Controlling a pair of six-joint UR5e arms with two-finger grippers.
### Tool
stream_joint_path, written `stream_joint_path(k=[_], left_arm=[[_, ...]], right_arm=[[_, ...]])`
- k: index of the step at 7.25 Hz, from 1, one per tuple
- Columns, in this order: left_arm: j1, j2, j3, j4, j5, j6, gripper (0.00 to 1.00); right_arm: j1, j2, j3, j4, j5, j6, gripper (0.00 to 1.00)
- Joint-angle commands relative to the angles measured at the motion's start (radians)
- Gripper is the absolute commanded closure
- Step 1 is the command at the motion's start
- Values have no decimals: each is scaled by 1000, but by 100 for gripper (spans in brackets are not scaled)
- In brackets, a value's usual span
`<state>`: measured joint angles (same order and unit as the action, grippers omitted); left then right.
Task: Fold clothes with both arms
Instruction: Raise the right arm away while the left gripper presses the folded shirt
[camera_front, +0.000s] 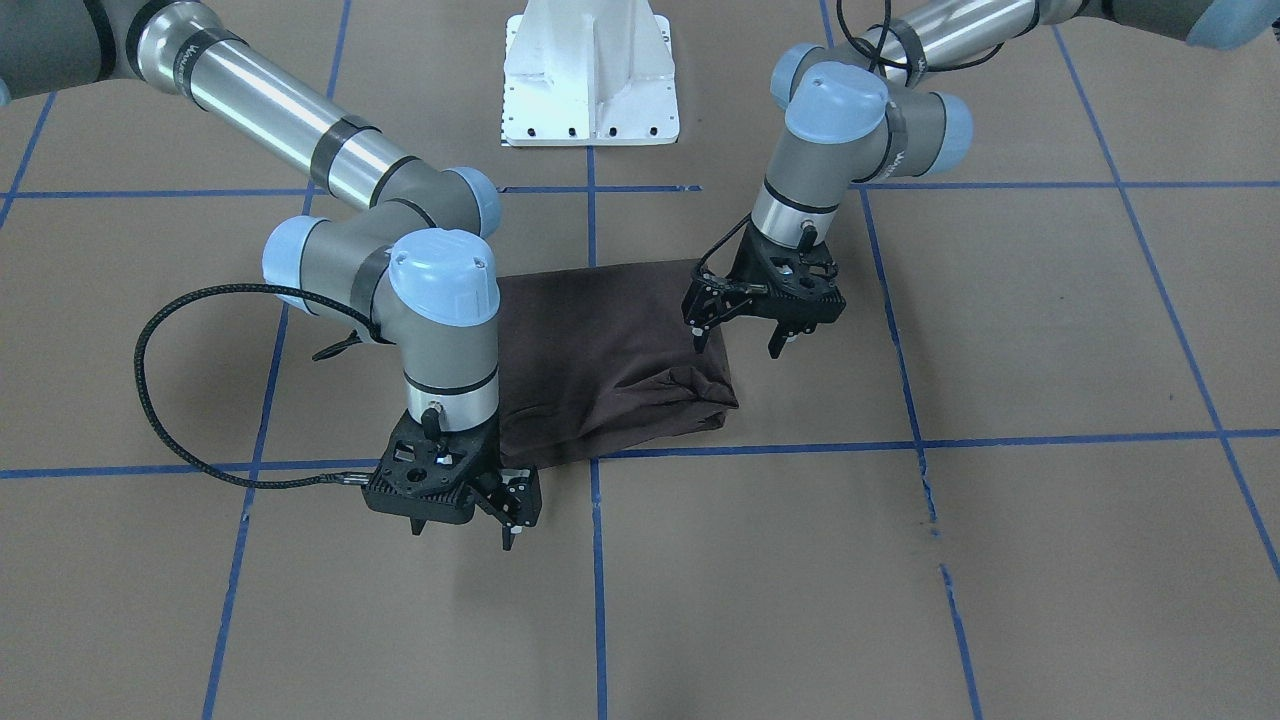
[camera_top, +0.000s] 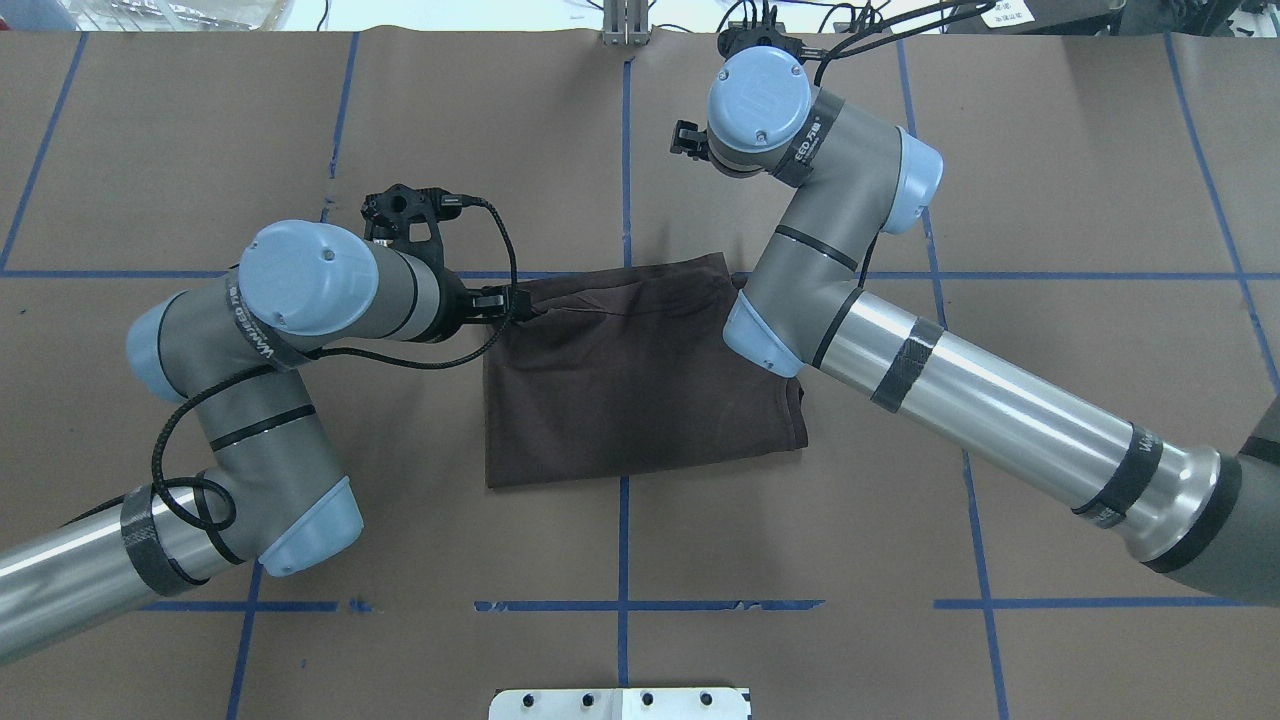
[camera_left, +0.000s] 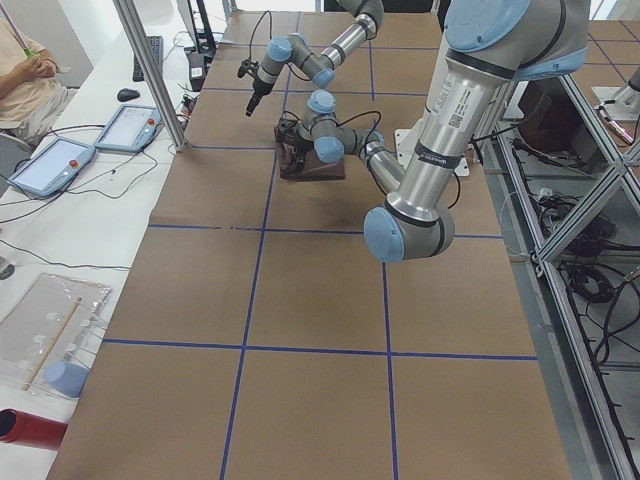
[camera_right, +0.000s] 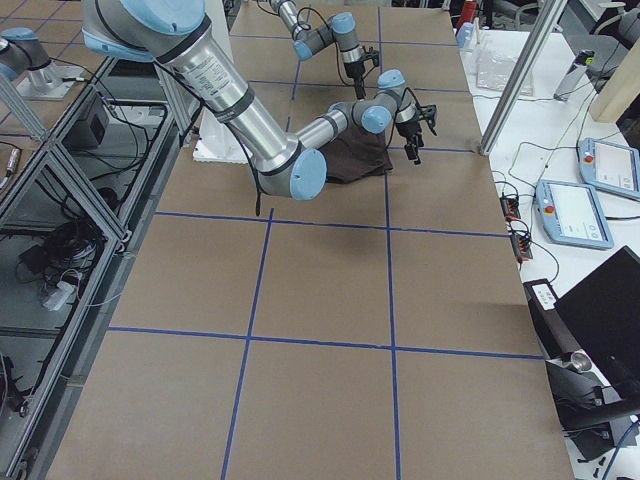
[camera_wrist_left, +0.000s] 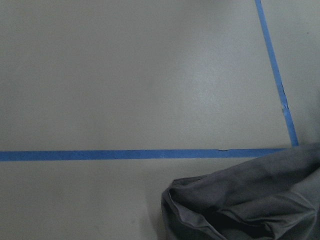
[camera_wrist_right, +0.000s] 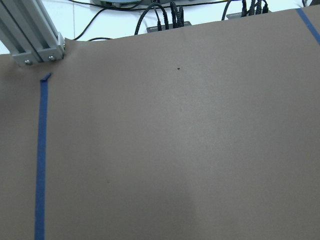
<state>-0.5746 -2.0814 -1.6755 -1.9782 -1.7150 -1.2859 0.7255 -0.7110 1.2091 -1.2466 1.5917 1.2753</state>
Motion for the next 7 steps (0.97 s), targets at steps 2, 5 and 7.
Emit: stream_joint_path(k=[2,5,7], left_arm=[[82,-109,130,-1,92,-142,9],[79,-114,186,4,110,-92,9],[24,-114,224,3,124,-76,9]], right_arm=[[5,-41,50,3,27,-2,0],[5,-42,50,3,27,-2,0],[5,-47,50,3,27,-2,0]])
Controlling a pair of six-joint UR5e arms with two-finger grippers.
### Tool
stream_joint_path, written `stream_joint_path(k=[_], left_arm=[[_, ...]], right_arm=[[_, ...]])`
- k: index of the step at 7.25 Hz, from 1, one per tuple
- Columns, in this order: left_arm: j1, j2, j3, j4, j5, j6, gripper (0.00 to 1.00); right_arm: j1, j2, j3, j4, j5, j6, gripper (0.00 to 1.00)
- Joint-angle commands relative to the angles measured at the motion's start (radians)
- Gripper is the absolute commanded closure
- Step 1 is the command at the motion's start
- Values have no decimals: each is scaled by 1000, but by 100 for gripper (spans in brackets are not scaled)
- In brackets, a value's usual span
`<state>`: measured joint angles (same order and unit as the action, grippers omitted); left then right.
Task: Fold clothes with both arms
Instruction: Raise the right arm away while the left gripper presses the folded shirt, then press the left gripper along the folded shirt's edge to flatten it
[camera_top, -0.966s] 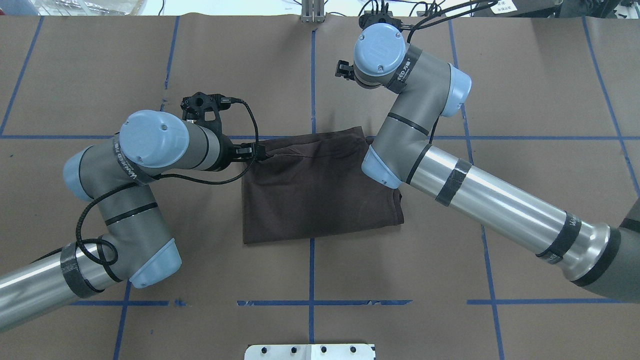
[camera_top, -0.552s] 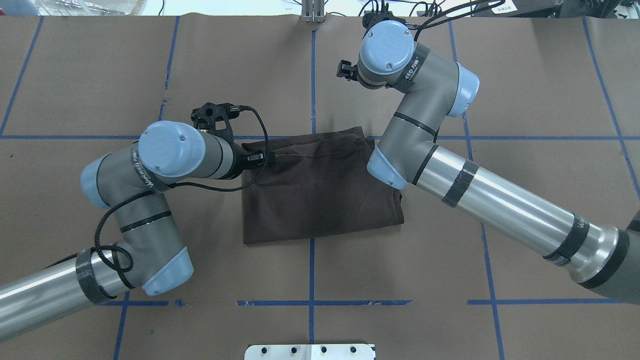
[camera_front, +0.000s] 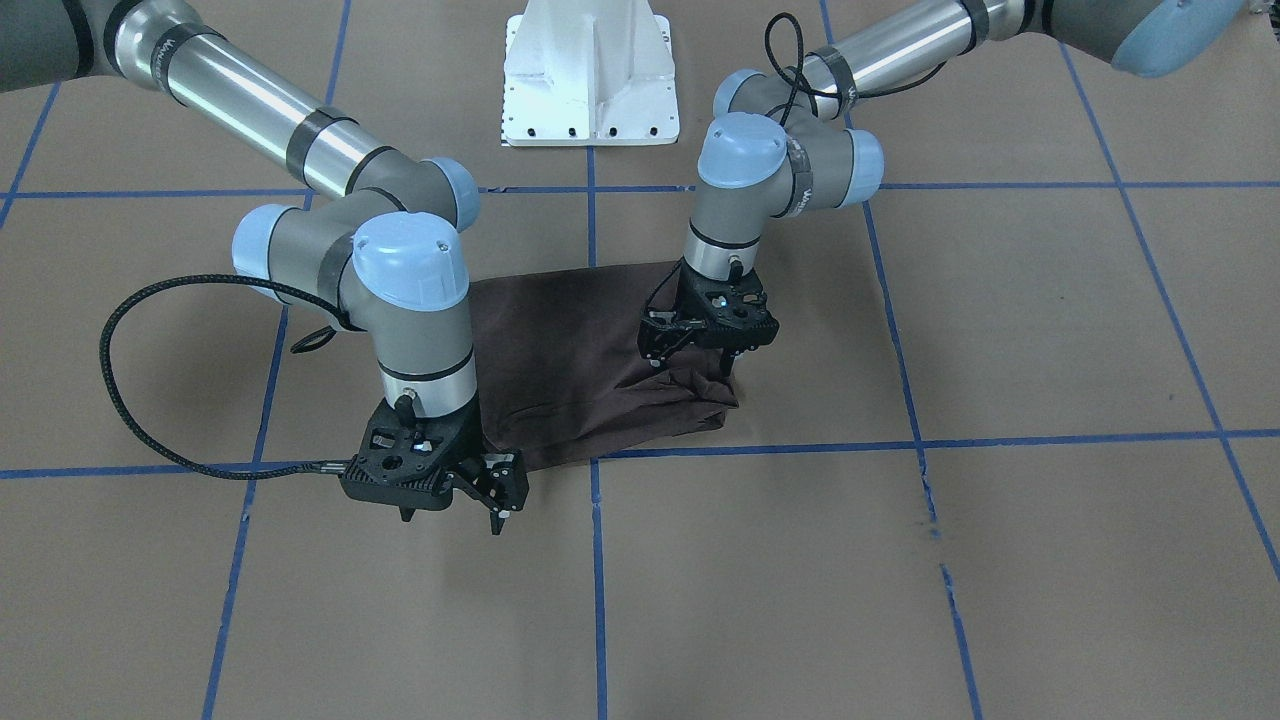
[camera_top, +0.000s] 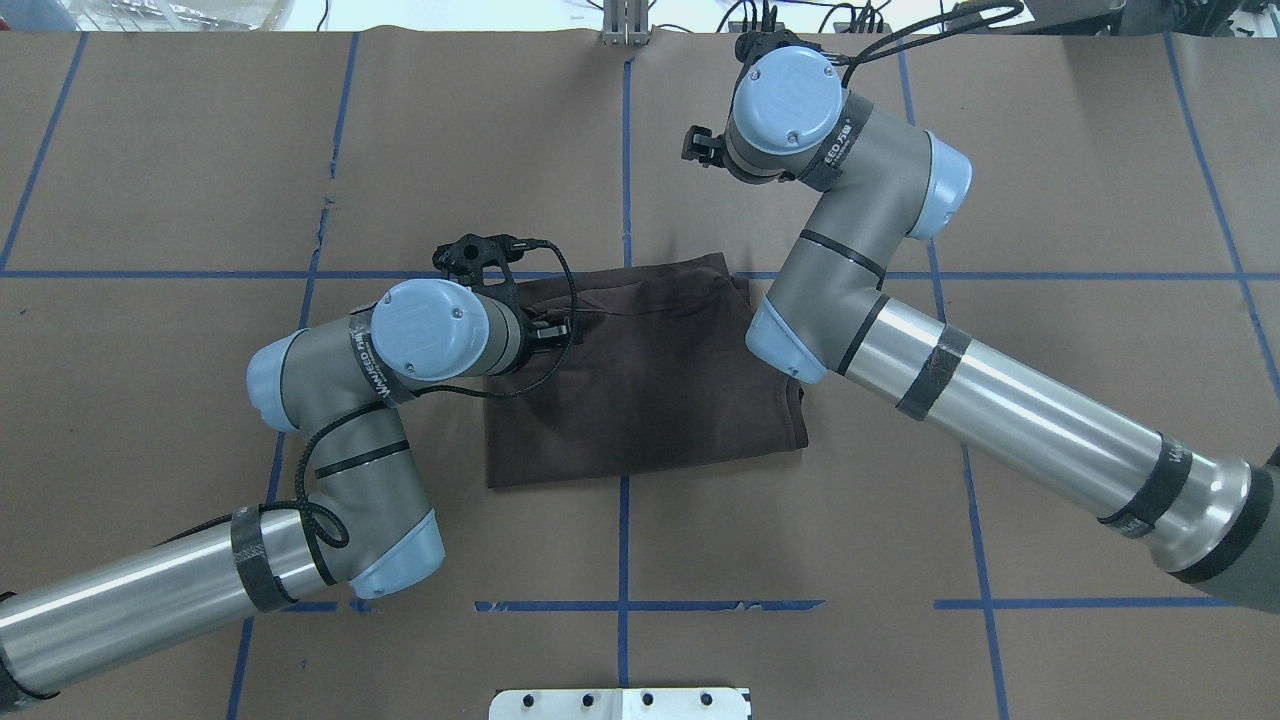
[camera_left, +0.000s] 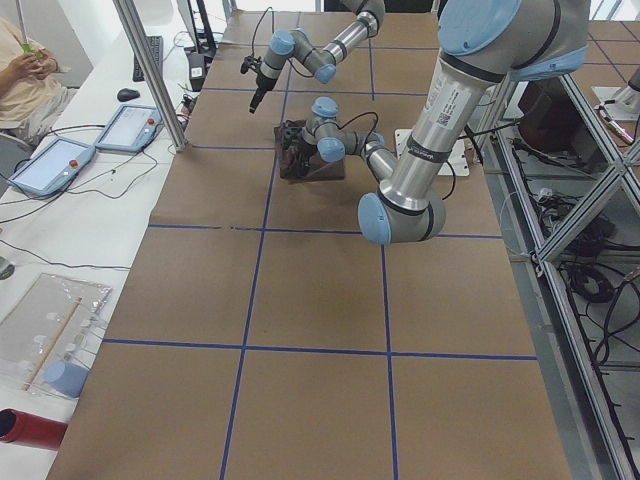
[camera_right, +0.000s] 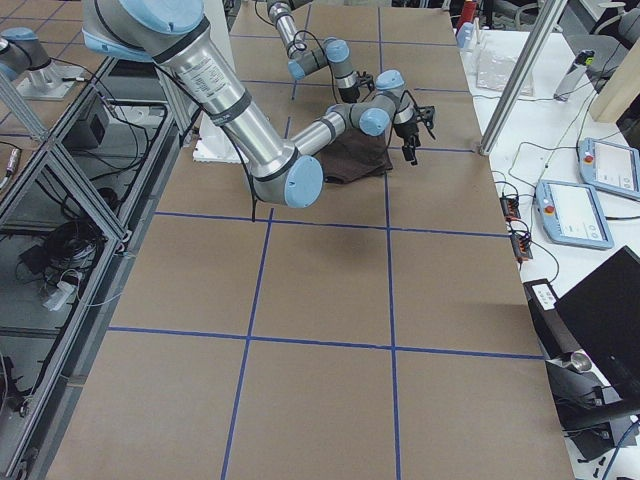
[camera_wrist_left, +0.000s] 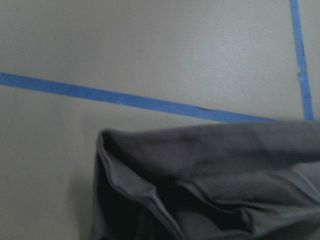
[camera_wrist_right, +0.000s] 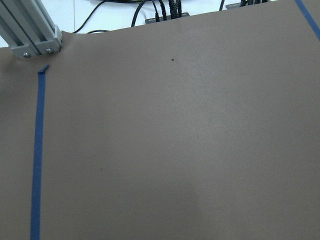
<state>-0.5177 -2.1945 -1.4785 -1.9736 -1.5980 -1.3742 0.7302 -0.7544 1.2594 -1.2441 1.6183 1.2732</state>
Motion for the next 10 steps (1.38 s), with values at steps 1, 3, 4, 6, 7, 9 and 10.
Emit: stream_joint_path(k=[1,3,4,6,7,9,10], left_arm=[[-72,-8,58,-8,6,59,9],[-143,-7,124,-10,7,116,9],[-165,-7,123,-31,4,145,9],[-163,-7,84,-140,-28,147,10],[-154,2,45,-142,-69,138,13],[-84,15,-8,-142,-74,49,24],[-61,15,-9,-142,-74,29,30]], right_arm=[[0,-6,0,2,-2,-2,0],[-2,-9,0,2,-2,-2,0],[-2,-9,0,2,0,-2,0],[-2,-11,2,2,0,-5,0],[-2,-11,0,2,0,-5,0],[-2,-13,2,2,0,-5,0],[-2,-14,2,3,0,-6,0]])
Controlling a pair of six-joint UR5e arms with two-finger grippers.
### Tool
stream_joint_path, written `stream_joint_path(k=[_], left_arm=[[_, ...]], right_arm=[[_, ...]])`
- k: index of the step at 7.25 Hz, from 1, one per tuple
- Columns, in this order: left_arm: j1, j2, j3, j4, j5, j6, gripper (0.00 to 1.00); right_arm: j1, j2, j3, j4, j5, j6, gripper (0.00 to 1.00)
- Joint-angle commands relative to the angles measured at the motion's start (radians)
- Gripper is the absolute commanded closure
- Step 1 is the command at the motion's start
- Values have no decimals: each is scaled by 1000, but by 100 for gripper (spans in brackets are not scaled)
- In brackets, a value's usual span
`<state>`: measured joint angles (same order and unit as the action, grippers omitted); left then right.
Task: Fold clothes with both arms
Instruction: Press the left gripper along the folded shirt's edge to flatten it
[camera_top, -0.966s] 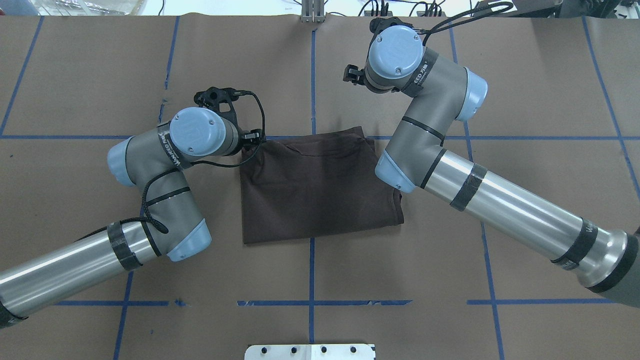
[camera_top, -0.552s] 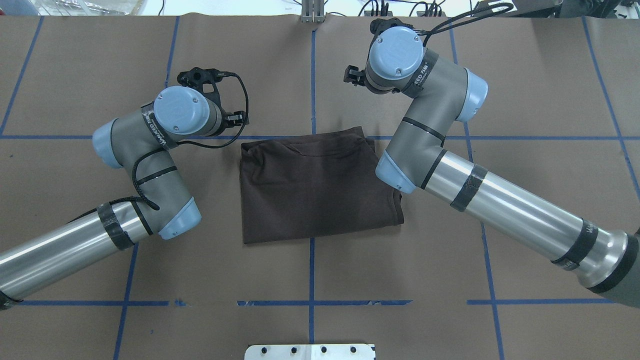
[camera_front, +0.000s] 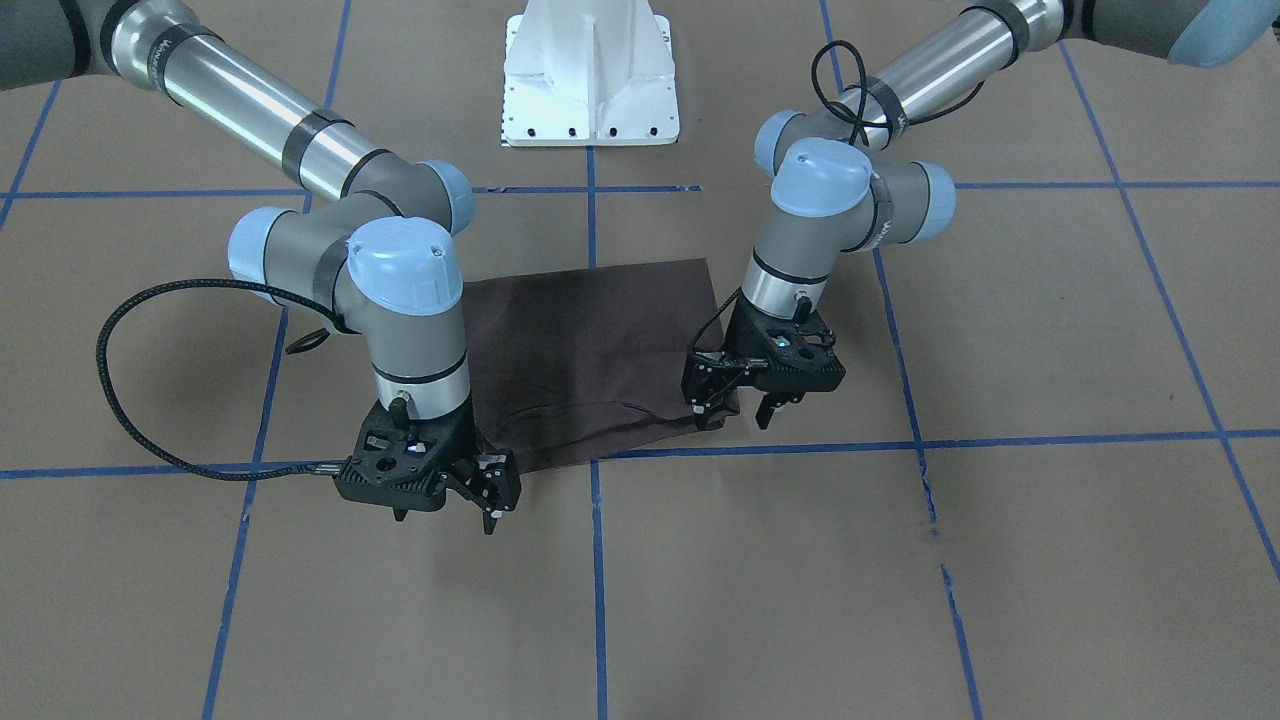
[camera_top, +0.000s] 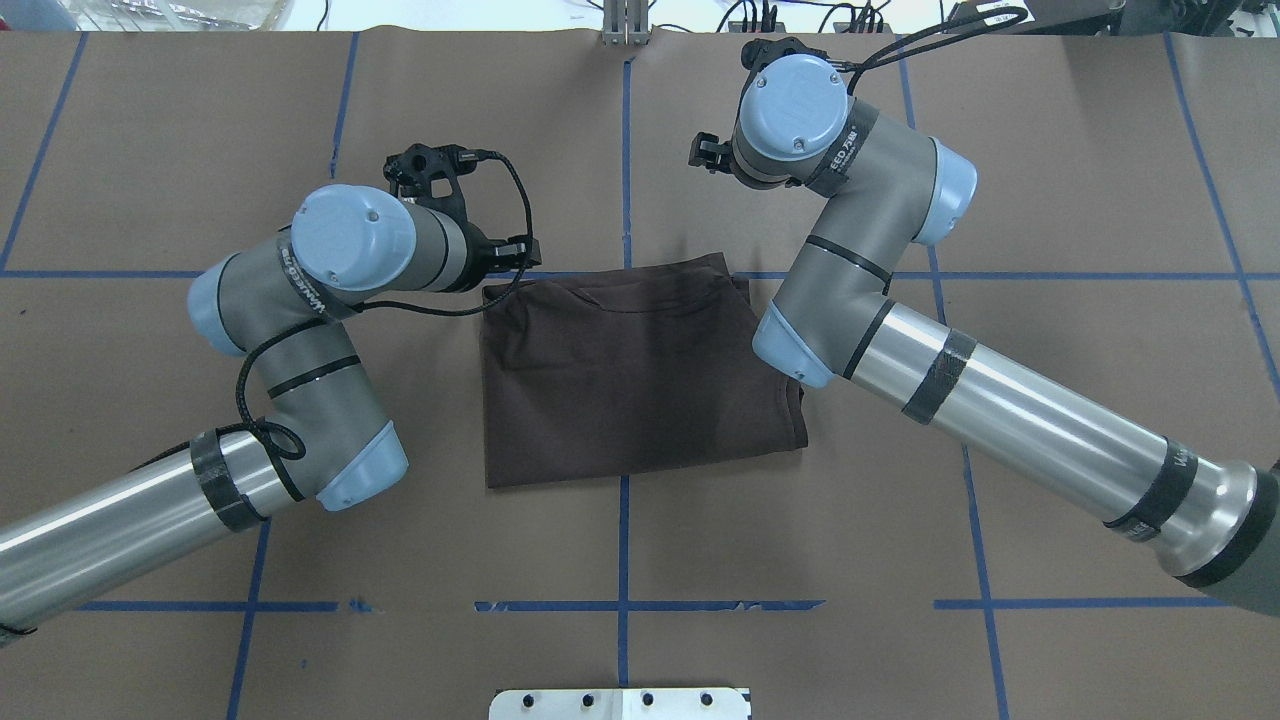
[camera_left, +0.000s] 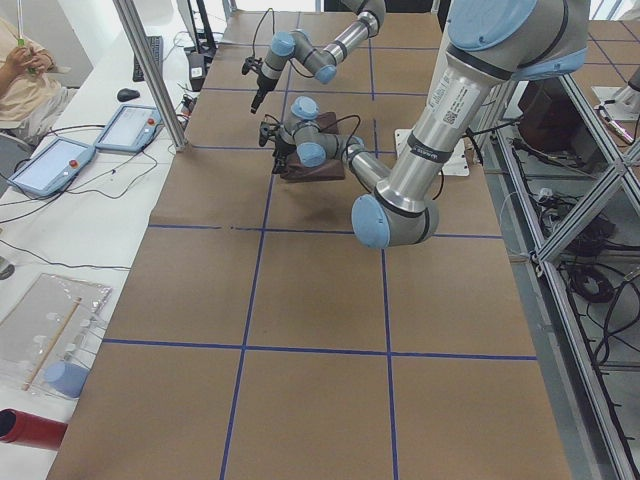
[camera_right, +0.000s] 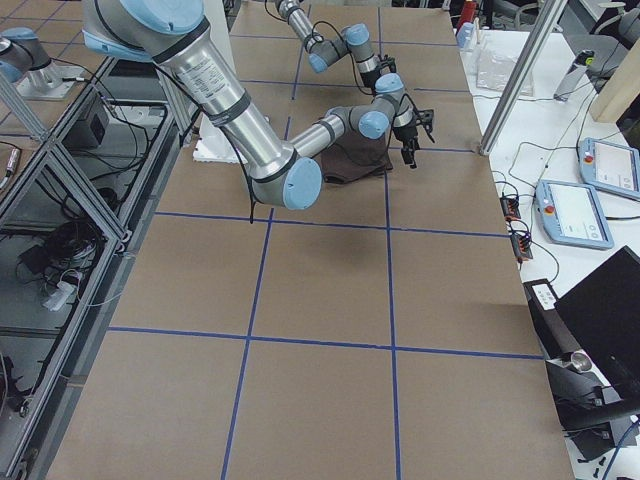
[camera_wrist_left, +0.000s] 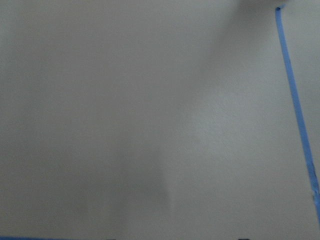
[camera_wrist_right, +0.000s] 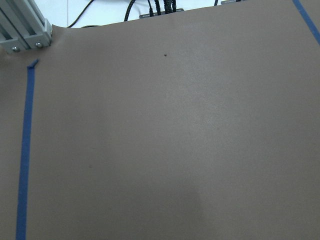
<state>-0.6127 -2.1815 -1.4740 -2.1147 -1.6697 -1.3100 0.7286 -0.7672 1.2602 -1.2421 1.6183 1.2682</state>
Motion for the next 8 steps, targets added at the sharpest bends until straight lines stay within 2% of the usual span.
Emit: stream_joint_path(k=[1,7,8], left_arm=[[43,5,-9,-1,1,-47,33],[42,43,-9,4,5,-32,33],[42,43,-8,2,5,-35,52]], right_arm=[[0,-1,1,0,0,-1,0],[0,-7,7,0,0,0,0],[0,-9,7,0,0,0,0]])
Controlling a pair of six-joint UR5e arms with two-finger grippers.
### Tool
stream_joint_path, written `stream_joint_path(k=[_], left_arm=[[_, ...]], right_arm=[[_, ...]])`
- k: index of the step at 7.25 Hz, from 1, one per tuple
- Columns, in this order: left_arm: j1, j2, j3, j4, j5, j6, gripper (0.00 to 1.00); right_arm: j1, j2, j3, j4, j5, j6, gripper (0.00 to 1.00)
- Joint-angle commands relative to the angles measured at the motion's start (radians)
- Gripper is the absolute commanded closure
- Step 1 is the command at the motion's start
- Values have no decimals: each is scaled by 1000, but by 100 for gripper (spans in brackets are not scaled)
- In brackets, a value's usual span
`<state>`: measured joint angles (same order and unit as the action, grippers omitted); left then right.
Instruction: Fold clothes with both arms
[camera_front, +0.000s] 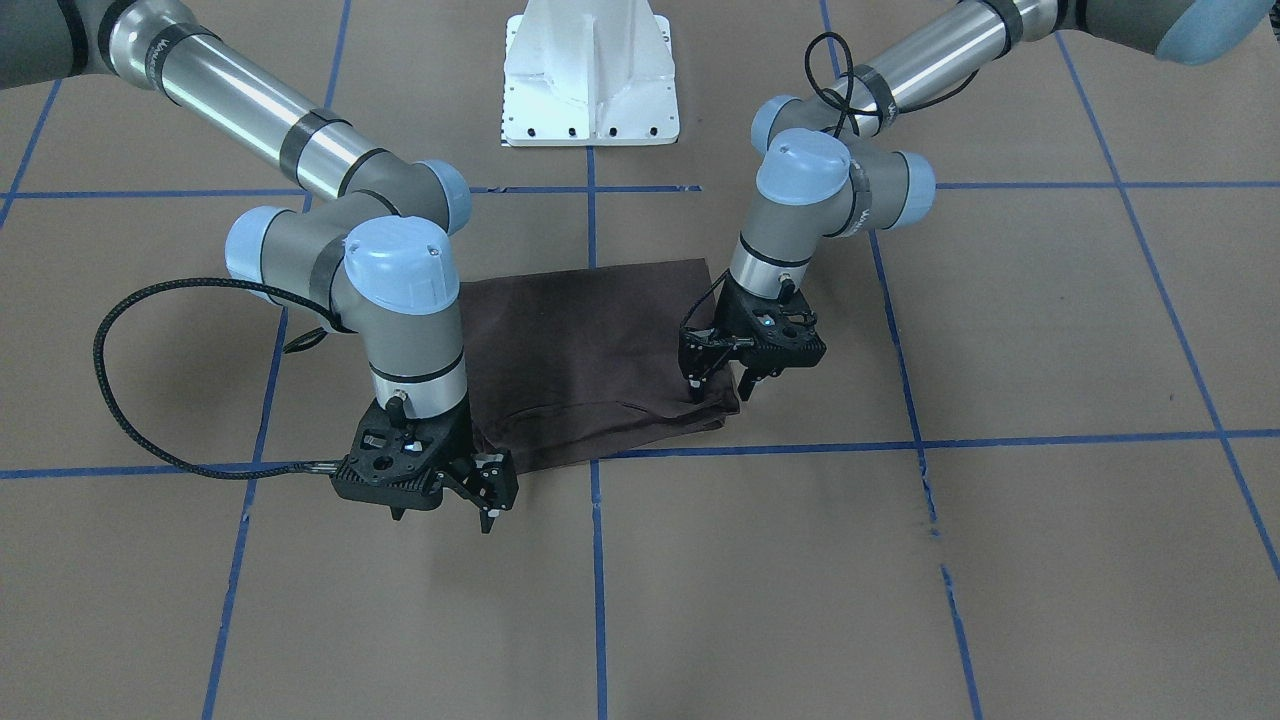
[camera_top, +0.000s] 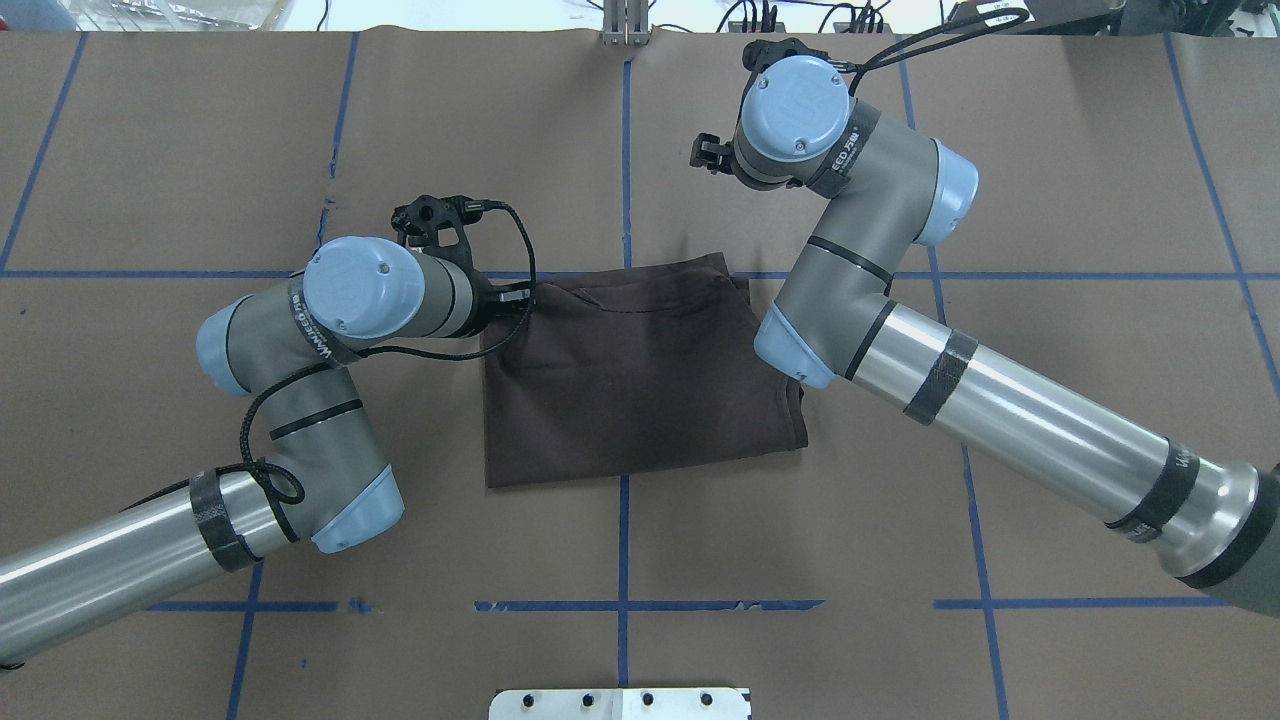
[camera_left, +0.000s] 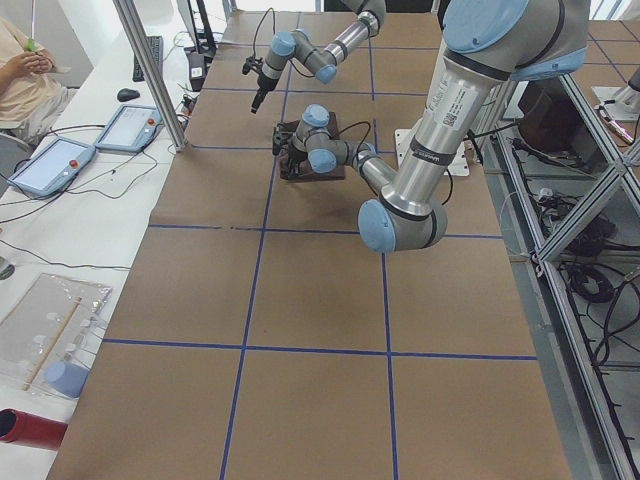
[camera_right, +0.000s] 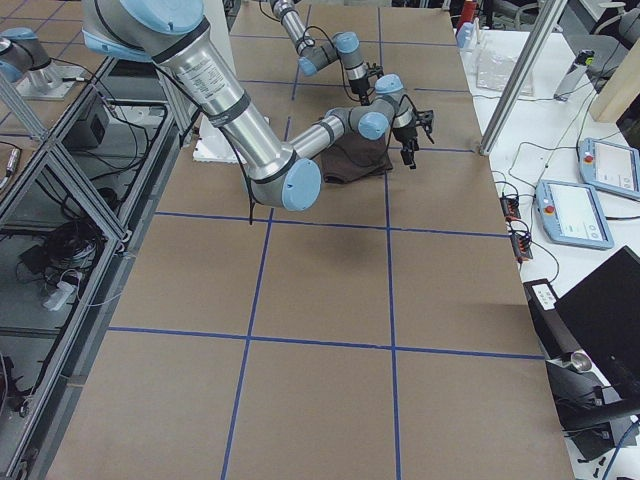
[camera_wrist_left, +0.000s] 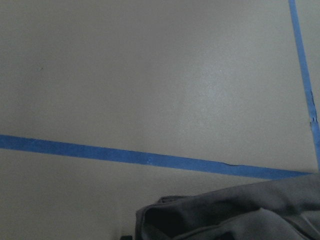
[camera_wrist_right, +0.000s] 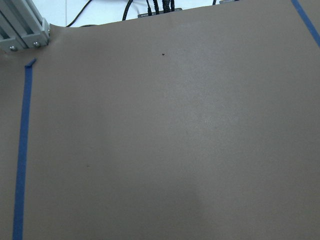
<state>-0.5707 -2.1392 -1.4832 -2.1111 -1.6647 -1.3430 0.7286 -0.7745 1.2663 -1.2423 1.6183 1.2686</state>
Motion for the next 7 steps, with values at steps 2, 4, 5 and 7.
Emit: stream_joint_path(k=[2,4,5,7], left_arm=[[-8,1,3,0,0,1,100],[-55,-1,12,-3,0,24,100],[-89,-1,39,-4,0,91,100],[-101,-8,81,-9,-1,105,100]], right_arm=[[0,0,1,0,0,0,0],[0,-2,1,0,0,-2,0],[0,-3,1,1,2,-8,0],[0,-3,1,1,2,-9,0]])
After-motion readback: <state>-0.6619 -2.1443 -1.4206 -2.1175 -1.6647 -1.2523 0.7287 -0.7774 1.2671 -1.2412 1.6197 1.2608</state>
